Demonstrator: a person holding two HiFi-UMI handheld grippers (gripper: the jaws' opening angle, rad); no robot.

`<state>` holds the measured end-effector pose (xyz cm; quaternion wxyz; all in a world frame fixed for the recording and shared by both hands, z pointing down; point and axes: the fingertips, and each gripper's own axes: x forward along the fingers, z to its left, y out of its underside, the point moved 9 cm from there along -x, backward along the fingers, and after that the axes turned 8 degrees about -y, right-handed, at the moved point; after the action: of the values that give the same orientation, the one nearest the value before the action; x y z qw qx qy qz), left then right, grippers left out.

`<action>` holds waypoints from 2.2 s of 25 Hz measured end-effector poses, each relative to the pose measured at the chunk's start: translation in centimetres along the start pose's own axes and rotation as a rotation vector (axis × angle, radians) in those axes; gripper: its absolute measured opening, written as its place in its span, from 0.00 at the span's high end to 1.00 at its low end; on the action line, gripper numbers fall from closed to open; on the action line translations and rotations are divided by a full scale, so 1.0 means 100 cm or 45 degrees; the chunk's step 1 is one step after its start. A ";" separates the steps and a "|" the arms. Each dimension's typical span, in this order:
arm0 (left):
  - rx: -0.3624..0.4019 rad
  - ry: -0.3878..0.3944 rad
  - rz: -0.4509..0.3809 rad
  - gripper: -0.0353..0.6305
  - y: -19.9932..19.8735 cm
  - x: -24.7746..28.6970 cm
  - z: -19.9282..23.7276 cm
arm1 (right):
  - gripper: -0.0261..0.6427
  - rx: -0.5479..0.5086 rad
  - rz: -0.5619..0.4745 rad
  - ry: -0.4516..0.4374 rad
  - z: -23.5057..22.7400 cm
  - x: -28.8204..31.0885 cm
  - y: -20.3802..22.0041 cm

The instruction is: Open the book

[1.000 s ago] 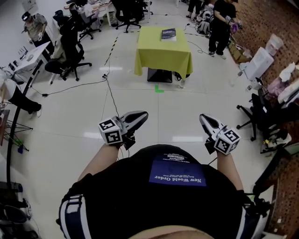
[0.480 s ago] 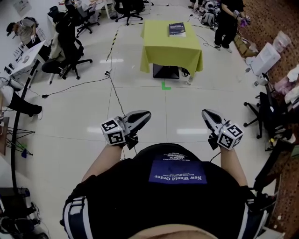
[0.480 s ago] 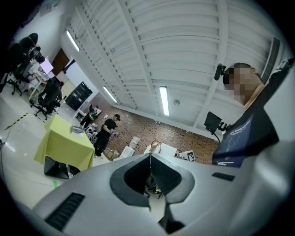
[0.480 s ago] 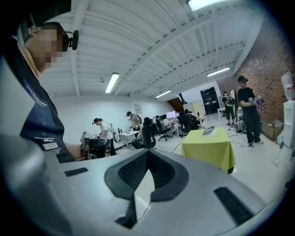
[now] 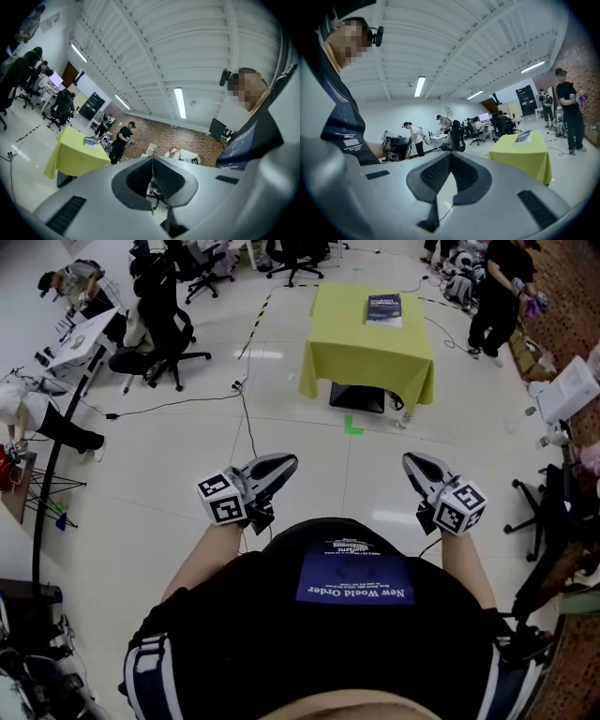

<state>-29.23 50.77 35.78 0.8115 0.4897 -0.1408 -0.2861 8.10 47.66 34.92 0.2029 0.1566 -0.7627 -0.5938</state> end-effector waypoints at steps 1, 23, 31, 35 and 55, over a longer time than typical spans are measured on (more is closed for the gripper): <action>-0.002 -0.019 -0.013 0.94 -0.004 0.014 0.002 | 0.98 -0.012 0.004 -0.022 -0.018 0.000 -0.007; -0.035 0.132 -0.050 0.94 -0.088 0.232 0.156 | 0.98 -0.114 0.012 0.041 -0.249 0.069 -0.093; -0.003 0.287 0.036 0.94 -0.171 0.258 0.280 | 0.98 -0.072 -0.036 0.254 -0.285 0.156 -0.127; -0.039 0.351 0.061 0.94 -0.187 0.291 0.321 | 0.98 -0.029 -0.007 0.272 -0.310 0.188 -0.127; 0.004 -0.013 0.012 0.94 -0.204 0.488 0.363 | 0.98 -0.098 0.038 -0.134 -0.601 0.221 -0.179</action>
<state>-15.45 -11.85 32.82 0.8113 0.4888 -0.1477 -0.2846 18.59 -17.94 33.09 0.1772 0.1056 -0.7513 -0.6269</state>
